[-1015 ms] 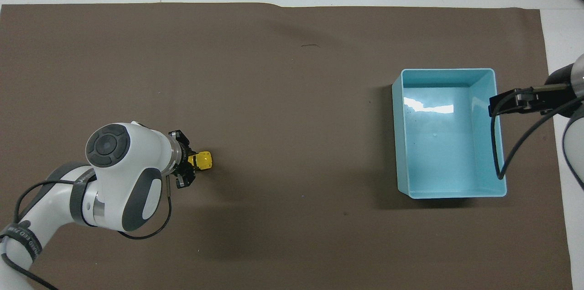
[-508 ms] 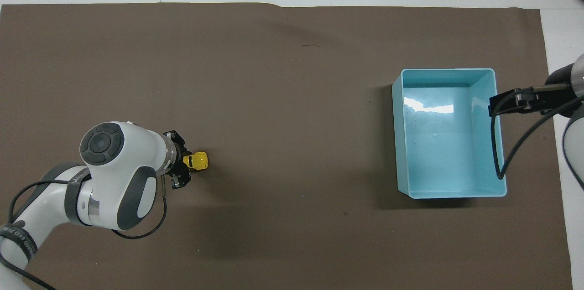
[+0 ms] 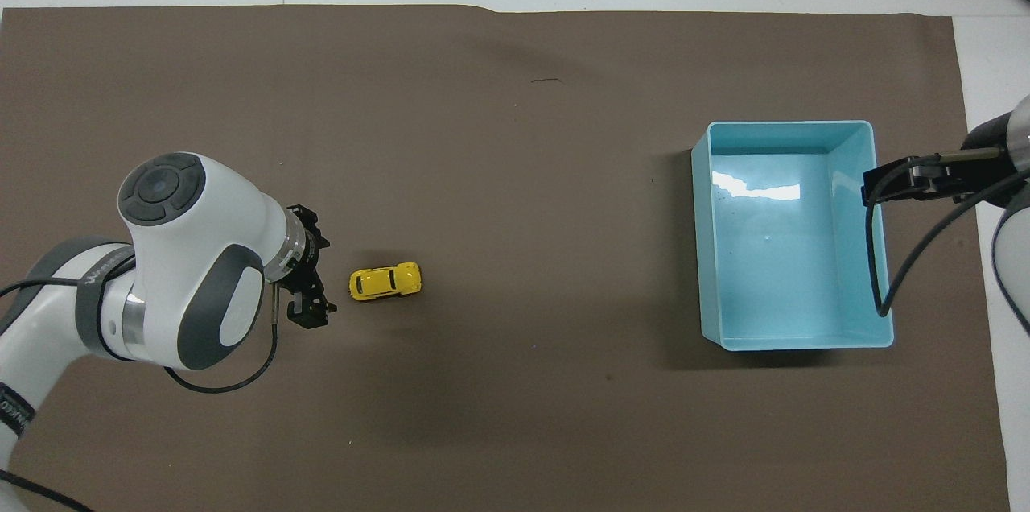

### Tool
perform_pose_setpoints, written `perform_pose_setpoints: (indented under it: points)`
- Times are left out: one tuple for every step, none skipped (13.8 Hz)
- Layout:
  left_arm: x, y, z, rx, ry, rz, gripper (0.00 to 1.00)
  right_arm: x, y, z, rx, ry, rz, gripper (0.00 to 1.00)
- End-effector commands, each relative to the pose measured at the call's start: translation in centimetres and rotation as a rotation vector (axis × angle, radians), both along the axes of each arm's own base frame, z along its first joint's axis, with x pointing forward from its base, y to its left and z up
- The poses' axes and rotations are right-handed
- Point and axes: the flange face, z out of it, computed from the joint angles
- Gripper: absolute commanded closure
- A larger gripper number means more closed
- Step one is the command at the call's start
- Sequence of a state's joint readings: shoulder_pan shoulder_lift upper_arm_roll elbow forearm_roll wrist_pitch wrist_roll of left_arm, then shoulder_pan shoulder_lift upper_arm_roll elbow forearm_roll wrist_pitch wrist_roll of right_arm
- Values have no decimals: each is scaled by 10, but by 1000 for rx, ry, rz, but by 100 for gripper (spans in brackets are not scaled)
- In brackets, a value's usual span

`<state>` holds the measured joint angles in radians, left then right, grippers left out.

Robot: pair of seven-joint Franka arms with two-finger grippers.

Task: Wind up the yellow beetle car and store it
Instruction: 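Release the car and lift the left gripper away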

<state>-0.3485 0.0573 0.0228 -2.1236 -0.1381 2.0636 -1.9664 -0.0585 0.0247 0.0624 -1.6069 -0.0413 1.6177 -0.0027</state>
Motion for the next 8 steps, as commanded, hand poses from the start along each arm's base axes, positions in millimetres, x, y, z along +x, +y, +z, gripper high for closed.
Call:
perform_pose_setpoints:
  points:
    - [3,0,-1,14,11,-17,0,-1,-3,3,-11,-10,27,0]
    - [5,0,0,23,2,-24,0,-2,-3,3,-11,-6,26,0]
    - [6,0,1,24,0,-28,0,-1,-4,2,-11,-5,25,0]
    - [9,-1,3,22,-7,-32,0,-2,-4,3,-11,-10,24,0]
    - [11,0,9,18,-20,-31,0,-1,-4,2,-11,-8,22,0]
    - [15,1,16,14,-31,-28,0,-1,-4,2,-11,-8,25,0]
    - [20,3,24,9,-46,-23,0,-1,-4,2,-11,-8,28,0]
    - [24,3,31,4,-61,-21,0,-2,-4,3,-11,-8,31,0]
